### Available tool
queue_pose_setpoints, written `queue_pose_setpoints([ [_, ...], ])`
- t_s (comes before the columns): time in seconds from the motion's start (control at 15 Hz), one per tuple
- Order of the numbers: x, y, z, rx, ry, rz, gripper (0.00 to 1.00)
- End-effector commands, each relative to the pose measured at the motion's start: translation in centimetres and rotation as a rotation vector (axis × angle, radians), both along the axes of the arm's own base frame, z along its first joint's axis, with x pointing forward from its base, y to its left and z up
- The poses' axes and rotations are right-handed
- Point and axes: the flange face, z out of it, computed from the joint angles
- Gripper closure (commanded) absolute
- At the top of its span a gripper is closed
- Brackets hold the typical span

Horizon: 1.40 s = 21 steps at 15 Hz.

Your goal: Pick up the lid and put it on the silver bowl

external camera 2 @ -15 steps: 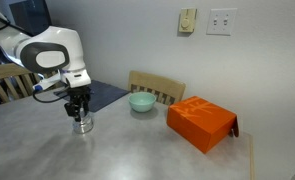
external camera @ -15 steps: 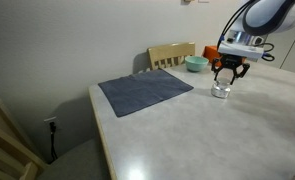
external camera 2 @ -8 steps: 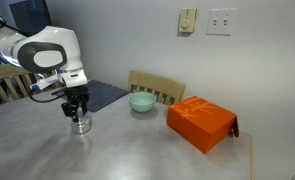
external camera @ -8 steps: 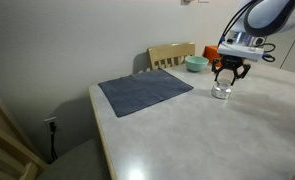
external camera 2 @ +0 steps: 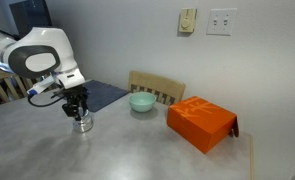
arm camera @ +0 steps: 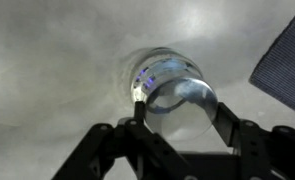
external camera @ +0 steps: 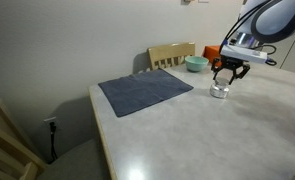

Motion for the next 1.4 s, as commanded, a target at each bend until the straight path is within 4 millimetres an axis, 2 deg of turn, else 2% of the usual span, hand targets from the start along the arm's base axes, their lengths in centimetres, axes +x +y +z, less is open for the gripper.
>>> queue_pose_setpoints([
  [0.0,-1.3,-0.4,-1.4,-0.015,-0.010,0.029,0.56],
  [0.53,-2.1,-0.1,-1.3,-0.018,-0.025,0.027,0.56],
  [1.33,-4.4,0.8,-0.6,-0.045,-0.051,0.010,0.56],
])
